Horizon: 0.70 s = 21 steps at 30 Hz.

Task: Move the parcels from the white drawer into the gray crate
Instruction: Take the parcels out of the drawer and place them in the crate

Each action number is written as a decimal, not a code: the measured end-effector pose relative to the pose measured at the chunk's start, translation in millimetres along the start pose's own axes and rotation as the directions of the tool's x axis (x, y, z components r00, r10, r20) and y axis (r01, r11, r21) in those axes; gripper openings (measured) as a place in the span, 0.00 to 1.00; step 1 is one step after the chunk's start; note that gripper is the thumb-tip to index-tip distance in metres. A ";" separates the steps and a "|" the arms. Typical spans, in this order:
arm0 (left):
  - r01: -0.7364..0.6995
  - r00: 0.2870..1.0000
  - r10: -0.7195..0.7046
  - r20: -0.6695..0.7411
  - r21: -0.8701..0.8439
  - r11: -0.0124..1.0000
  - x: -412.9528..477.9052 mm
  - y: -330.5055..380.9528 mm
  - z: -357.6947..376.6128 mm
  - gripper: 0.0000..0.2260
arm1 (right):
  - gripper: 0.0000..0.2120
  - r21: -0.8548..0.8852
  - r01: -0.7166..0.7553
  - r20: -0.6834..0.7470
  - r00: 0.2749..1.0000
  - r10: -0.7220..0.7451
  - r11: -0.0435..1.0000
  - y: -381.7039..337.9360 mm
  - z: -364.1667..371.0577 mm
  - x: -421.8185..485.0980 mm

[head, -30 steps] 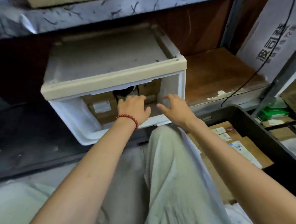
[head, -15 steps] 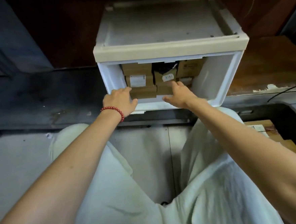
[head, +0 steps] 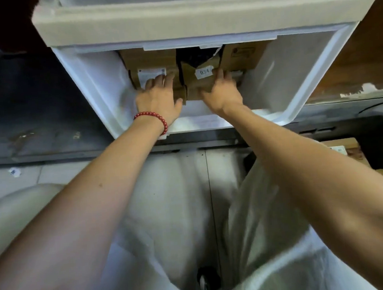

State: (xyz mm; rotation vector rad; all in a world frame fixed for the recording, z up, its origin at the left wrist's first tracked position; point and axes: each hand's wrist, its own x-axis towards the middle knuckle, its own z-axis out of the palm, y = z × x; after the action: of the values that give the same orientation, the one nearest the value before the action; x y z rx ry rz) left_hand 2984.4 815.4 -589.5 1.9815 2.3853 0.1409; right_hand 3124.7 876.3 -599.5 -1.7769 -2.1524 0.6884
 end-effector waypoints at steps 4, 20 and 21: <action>-0.003 1.000 0.003 0.023 -0.003 1.000 16.8 0.1 29.5 0.28 | 0.27 0.307 -0.118 -0.099 0.983 0.155 0.944 -3.9 22.0 22.2; 0.088 0.995 -0.087 0.044 -0.033 0.996 22.5 -15.2 61.8 0.26 | 0.16 0.934 -0.335 0.232 0.832 0.504 0.123 -37.8 17.1 40.5; 0.083 0.996 -0.082 0.023 -0.044 0.996 21.9 -15.0 61.7 0.26 | 0.18 0.943 -0.329 0.261 0.835 0.485 0.059 -37.7 19.1 39.0</action>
State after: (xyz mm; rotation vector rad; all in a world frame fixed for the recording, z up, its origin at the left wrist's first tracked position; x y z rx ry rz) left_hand 2971.1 837.1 -651.7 1.8524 2.4241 0.1689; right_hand 3075.1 905.4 -600.0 -1.4376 -0.5158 1.5649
